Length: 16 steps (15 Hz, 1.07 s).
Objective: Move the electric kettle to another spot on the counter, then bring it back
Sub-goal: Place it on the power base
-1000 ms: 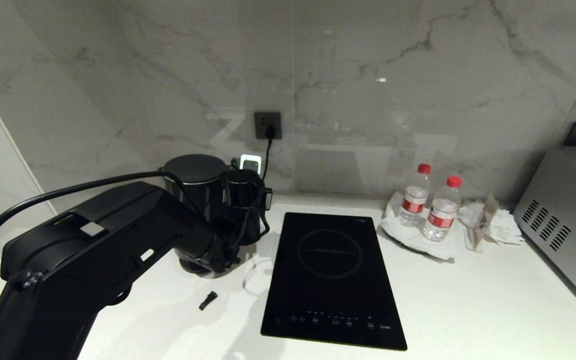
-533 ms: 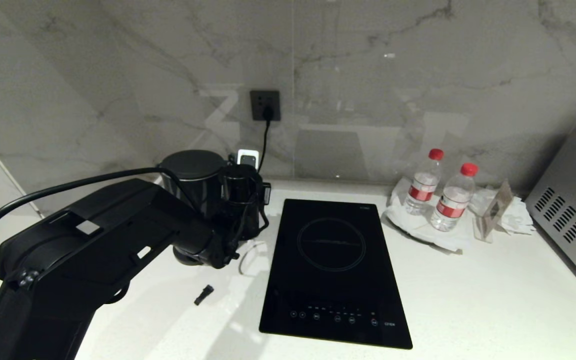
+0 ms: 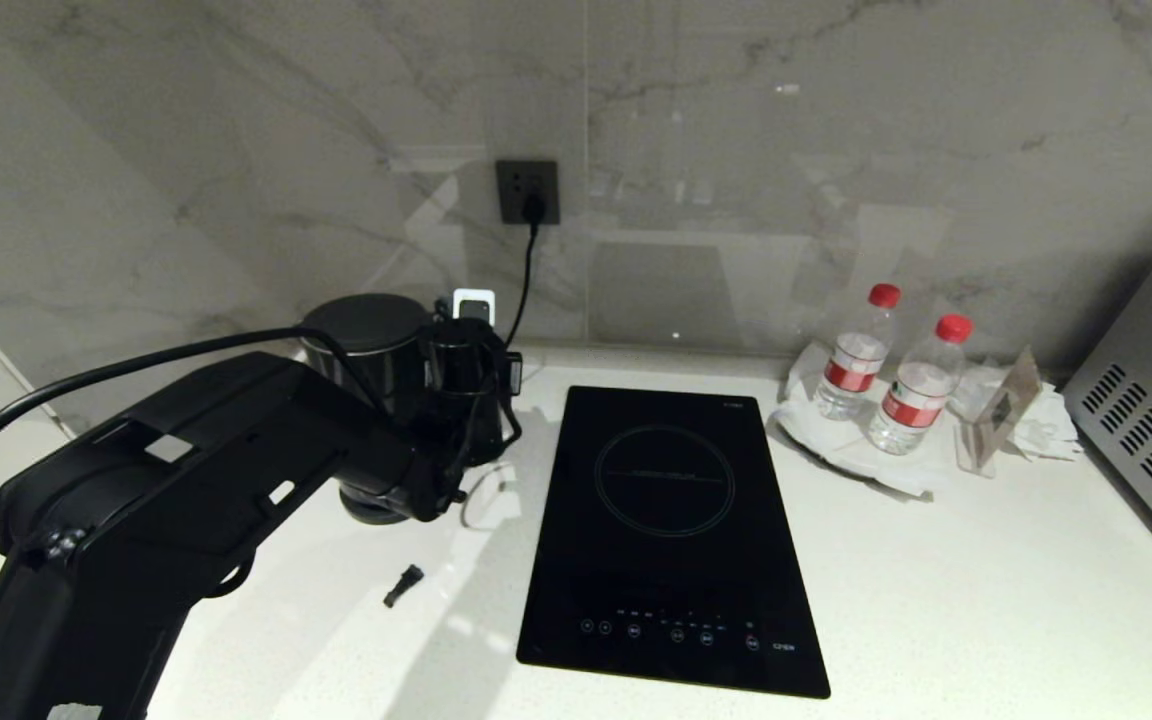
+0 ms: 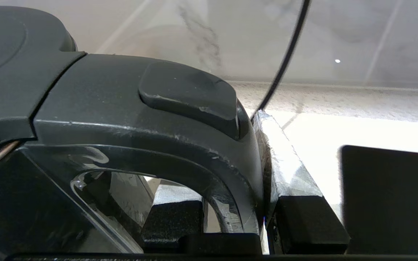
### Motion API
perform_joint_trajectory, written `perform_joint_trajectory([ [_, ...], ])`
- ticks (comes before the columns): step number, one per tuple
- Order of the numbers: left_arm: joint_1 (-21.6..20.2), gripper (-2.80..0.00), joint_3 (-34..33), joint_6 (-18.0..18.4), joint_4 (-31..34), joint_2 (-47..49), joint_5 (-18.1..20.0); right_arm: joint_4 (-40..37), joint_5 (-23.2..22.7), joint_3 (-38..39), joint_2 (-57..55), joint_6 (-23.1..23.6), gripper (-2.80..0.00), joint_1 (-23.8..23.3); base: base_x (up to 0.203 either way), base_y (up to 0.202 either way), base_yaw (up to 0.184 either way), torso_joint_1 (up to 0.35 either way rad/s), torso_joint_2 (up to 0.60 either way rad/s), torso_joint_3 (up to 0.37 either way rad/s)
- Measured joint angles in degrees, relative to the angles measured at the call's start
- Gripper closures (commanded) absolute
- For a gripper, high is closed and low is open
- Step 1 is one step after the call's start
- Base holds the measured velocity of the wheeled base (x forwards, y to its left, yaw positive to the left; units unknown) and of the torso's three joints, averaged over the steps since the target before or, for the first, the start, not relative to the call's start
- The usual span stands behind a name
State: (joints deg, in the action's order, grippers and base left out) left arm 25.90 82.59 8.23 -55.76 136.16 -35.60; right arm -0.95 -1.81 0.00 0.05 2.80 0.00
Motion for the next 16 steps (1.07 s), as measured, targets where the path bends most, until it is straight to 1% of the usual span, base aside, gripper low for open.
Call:
perform_joint_trajectory([
  [5,-1.6,0.00,-0.1,0.0,0.0,1.1,-0.4,0.0,0.0,0.0,0.0,0.0,0.00,0.0,0.000,0.000,0.000,0.000,0.00,0.000],
  [7,-2.0,0.00,-1.5,-0.1,-0.1,1.0,-0.4,0.0,-0.1,0.0,0.0,0.0,0.00,0.0,0.000,0.000,0.000,0.000,0.00,0.000],
  [10,-1.3,0.00,-3.7,-1.3,0.1,0.2,-0.4,0.0,-0.1,0.0,0.0,0.0,0.00,0.0,0.000,0.000,0.000,0.000,0.00,0.000],
  [13,-0.2,0.00,-4.0,-2.0,0.3,-0.6,-1.5,0.0,0.0,0.0,0.0,0.0,0.00,0.0,0.000,0.000,0.000,0.000,0.00,0.000],
  [16,0.7,0.00,-3.9,-2.2,0.5,-1.2,-1.7,0.0,0.0,0.0,0.0,0.0,0.00,0.0,0.000,0.000,0.000,0.000,0.00,0.000],
])
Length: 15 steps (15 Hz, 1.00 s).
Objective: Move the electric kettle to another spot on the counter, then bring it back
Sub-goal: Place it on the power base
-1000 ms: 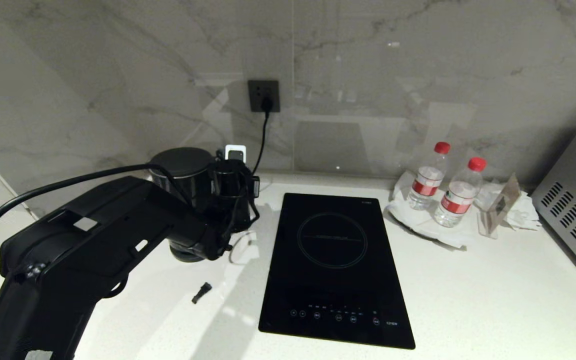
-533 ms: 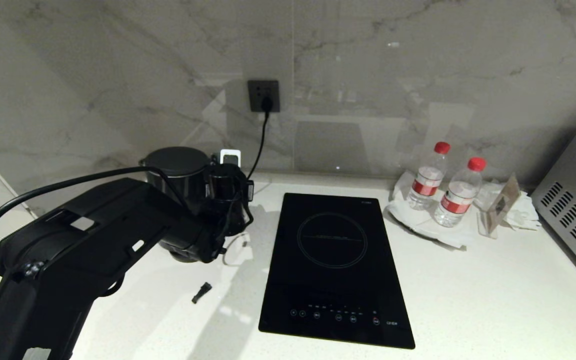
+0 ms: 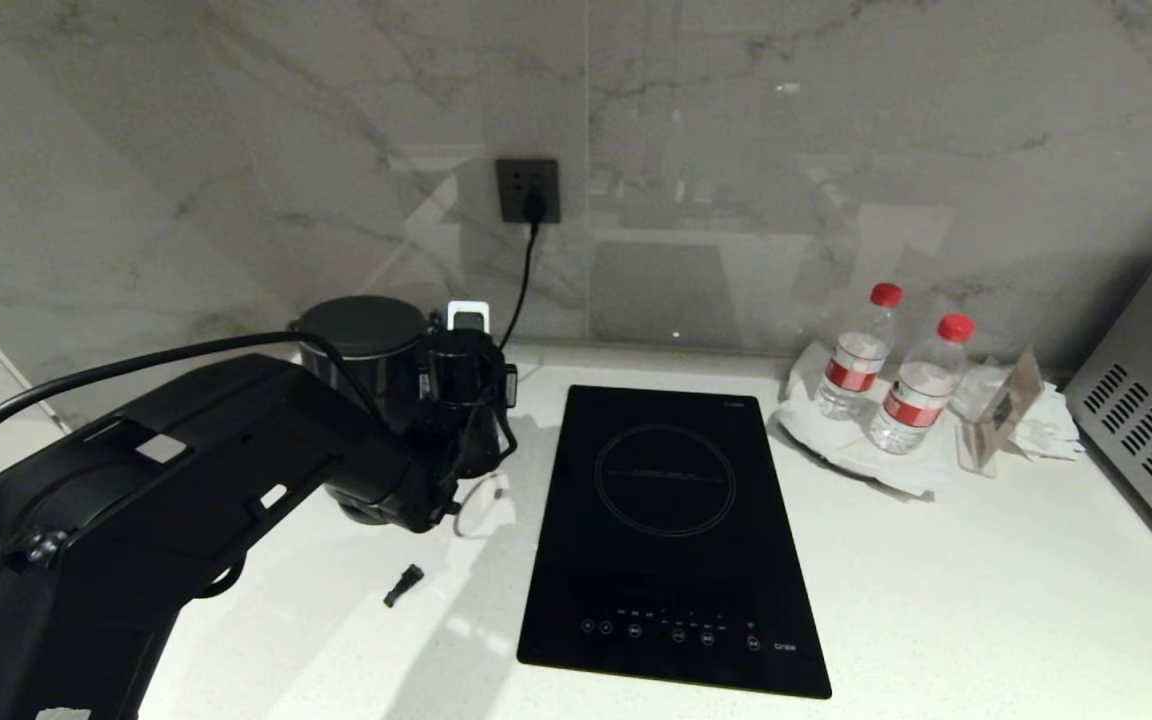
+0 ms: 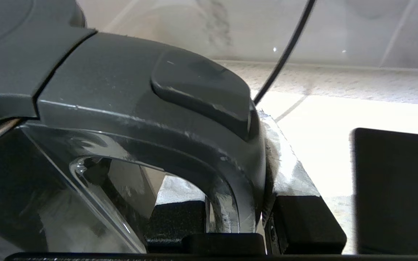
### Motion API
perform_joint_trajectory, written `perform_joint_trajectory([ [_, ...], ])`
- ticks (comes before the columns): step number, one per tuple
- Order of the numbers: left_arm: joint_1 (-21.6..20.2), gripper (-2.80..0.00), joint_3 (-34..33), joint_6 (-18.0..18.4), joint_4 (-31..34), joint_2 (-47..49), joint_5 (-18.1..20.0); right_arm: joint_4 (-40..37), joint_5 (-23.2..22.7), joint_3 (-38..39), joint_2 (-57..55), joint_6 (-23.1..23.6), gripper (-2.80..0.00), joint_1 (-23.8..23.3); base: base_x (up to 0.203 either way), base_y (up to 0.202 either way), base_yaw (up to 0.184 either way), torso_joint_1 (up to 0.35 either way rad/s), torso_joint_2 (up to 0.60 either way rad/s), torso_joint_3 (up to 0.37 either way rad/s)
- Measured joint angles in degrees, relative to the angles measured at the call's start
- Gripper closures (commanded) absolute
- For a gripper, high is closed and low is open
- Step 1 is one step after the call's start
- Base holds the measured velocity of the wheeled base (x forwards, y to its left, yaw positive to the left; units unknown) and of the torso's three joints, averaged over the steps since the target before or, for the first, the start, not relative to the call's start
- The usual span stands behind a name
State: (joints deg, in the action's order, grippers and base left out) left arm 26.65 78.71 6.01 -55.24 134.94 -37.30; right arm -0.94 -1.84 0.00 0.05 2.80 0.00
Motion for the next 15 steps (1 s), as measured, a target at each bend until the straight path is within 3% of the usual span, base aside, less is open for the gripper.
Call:
perform_joint_trajectory([
  [4,0.2,0.00,-0.2,-4.8,3.7,-1.1,-0.3,0.0,0.0,0.0,0.0,0.0,0.00,0.0,0.000,0.000,0.000,0.000,0.00,0.000],
  [15,-3.2,0.00,0.3,-6.0,4.5,-0.3,-0.1,0.0,0.0,0.0,0.0,0.1,0.00,0.0,0.000,0.000,0.000,0.000,0.00,0.000],
])
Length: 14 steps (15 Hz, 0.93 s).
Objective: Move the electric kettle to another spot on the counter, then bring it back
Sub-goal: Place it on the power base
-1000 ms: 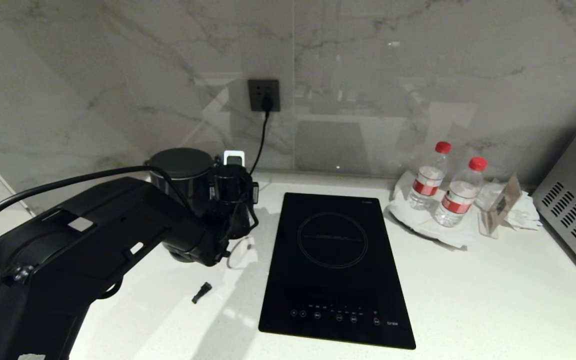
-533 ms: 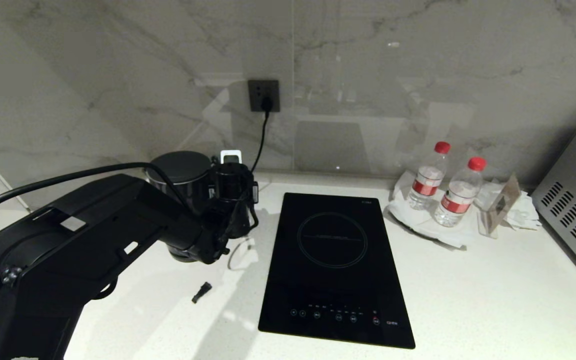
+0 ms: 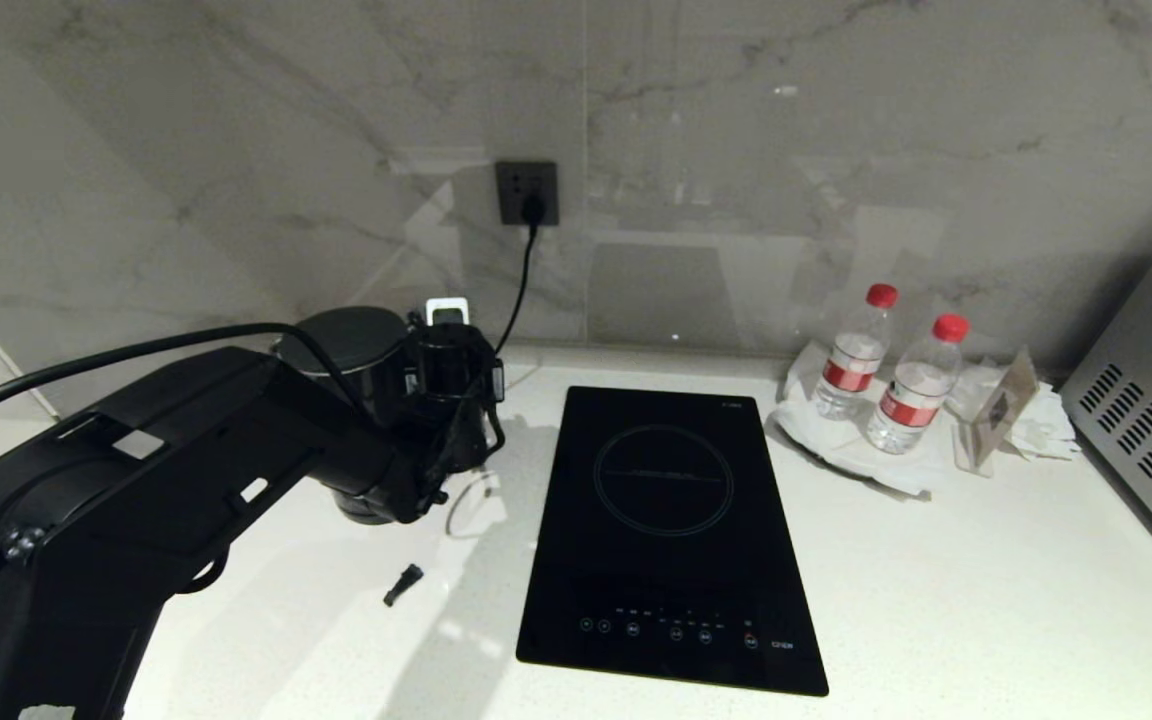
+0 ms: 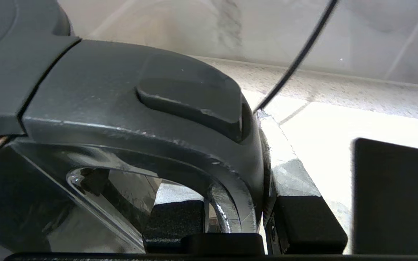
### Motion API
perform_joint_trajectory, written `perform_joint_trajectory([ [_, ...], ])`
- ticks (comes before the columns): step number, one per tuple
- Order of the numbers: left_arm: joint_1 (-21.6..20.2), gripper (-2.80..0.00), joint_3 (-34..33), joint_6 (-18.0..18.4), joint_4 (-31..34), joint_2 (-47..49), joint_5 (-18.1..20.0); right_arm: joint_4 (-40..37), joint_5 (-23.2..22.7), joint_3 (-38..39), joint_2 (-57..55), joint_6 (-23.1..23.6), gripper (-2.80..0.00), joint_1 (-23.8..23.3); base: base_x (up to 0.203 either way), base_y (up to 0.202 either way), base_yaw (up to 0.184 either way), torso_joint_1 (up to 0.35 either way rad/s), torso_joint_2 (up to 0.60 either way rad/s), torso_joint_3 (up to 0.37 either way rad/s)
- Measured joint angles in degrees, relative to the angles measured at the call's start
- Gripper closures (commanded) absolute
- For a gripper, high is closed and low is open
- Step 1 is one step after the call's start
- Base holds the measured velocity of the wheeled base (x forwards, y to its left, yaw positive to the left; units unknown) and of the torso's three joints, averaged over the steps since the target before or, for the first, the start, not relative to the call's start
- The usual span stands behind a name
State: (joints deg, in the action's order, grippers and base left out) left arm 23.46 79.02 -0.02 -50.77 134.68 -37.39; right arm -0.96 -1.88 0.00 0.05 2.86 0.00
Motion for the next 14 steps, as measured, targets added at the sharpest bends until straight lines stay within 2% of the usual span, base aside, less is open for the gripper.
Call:
perform_joint_trajectory([
  [5,-0.5,0.00,-0.3,-0.4,0.1,0.0,-0.1,0.0,0.0,0.0,0.0,0.0,0.00,0.0,0.000,0.000,0.000,0.000,0.00,0.000],
  [6,-0.4,-2.80,-0.3,-0.2,0.4,0.0,-0.3,0.0,0.0,0.0,0.0,0.0,0.00,0.0,0.000,0.000,0.000,0.000,0.00,0.000],
  [14,-0.2,-2.80,-0.7,-0.4,0.3,-0.6,0.0,0.0,0.0,0.0,0.0,0.0,0.00,0.0,0.000,0.000,0.000,0.000,0.00,0.000],
])
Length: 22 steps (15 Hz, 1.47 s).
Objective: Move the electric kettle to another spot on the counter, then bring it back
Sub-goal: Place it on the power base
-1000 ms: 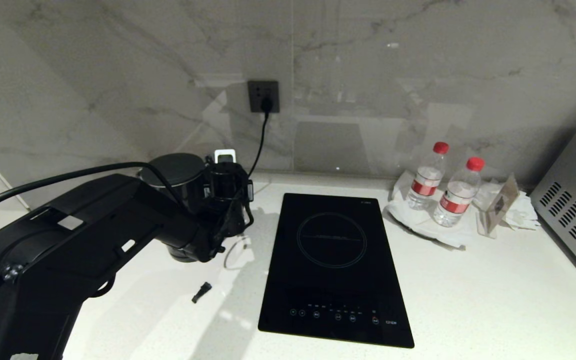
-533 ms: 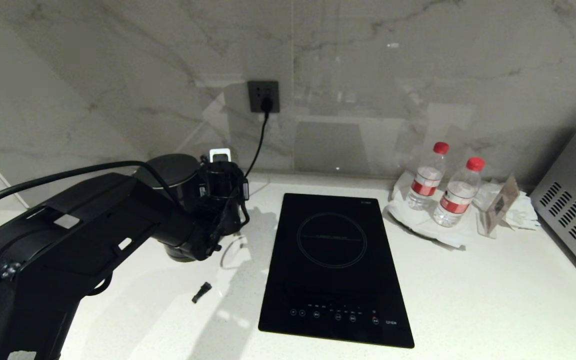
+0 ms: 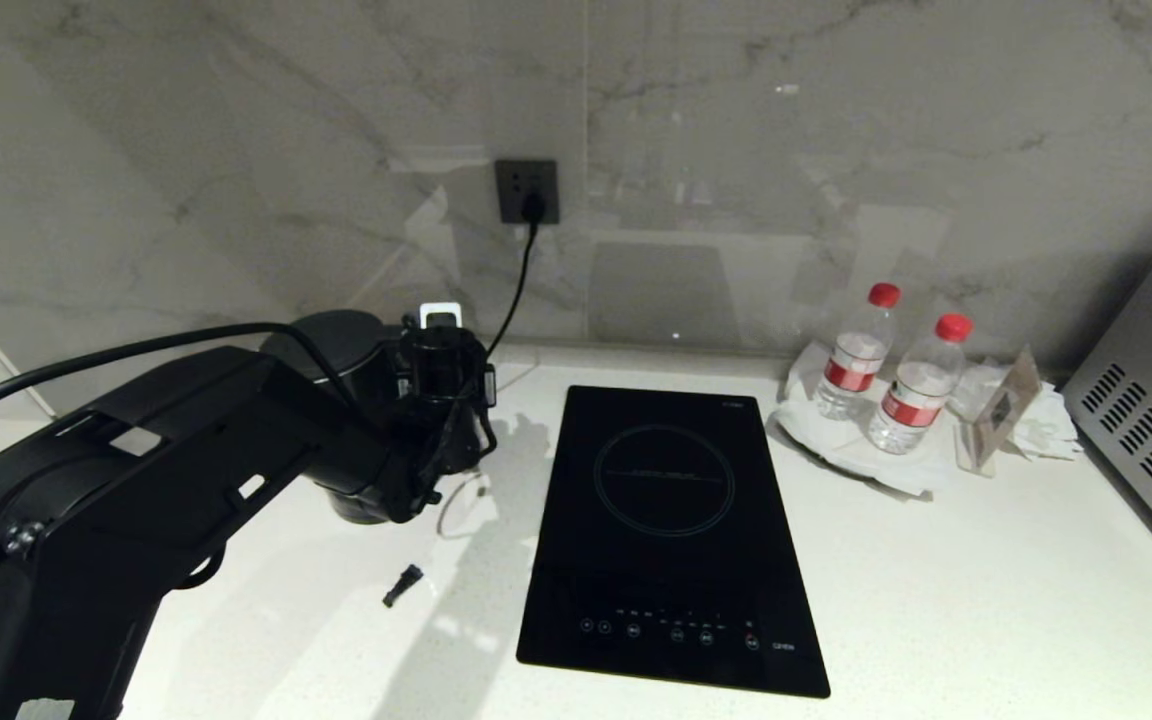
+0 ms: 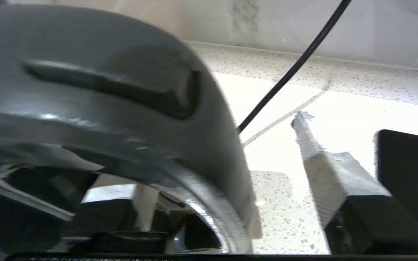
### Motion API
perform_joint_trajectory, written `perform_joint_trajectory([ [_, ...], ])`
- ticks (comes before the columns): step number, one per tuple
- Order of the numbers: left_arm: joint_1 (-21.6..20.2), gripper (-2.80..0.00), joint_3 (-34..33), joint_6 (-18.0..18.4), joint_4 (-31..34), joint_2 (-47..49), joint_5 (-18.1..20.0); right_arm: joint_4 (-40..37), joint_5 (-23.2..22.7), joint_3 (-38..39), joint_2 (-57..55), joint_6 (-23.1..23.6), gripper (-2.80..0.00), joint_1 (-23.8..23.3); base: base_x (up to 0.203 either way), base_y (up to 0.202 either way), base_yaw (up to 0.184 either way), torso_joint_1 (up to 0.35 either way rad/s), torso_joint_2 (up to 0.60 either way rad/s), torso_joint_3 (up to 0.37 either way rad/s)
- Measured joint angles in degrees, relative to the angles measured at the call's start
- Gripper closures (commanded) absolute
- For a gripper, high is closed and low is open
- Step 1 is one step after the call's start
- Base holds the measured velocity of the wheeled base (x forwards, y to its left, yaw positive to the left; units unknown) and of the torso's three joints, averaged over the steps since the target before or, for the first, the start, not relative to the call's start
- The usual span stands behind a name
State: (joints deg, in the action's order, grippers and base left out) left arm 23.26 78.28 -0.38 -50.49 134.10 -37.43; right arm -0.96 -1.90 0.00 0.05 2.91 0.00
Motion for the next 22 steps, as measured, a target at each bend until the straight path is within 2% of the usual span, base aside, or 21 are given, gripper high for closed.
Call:
perform_joint_trajectory([
  [7,-0.1,-2.80,-5.5,-2.1,-0.6,-2.3,0.6,0.0,0.0,0.0,0.0,0.0,0.00,0.0,0.000,0.000,0.000,0.000,0.00,0.000],
  [13,1.1,-2.80,-1.1,-2.2,-0.4,-0.1,-0.3,0.0,0.0,0.0,0.0,0.0,0.00,0.0,0.000,0.000,0.000,0.000,0.00,0.000],
  [17,1.5,-2.80,-0.5,-3.1,-0.5,1.1,-1.6,0.0,0.0,0.0,0.0,0.0,0.00,0.0,0.000,0.000,0.000,0.000,0.00,0.000],
  [20,1.5,-2.80,-0.9,-5.1,-0.5,1.4,-2.3,0.0,0.0,0.0,0.0,-0.1,0.00,0.0,0.000,0.000,0.000,0.000,0.00,0.000],
  [22,1.4,-2.80,-1.2,-7.7,-0.5,1.4,-3.0,0.0,0.0,0.0,0.0,-0.1,0.00,0.0,0.000,0.000,0.000,0.000,0.00,0.000],
])
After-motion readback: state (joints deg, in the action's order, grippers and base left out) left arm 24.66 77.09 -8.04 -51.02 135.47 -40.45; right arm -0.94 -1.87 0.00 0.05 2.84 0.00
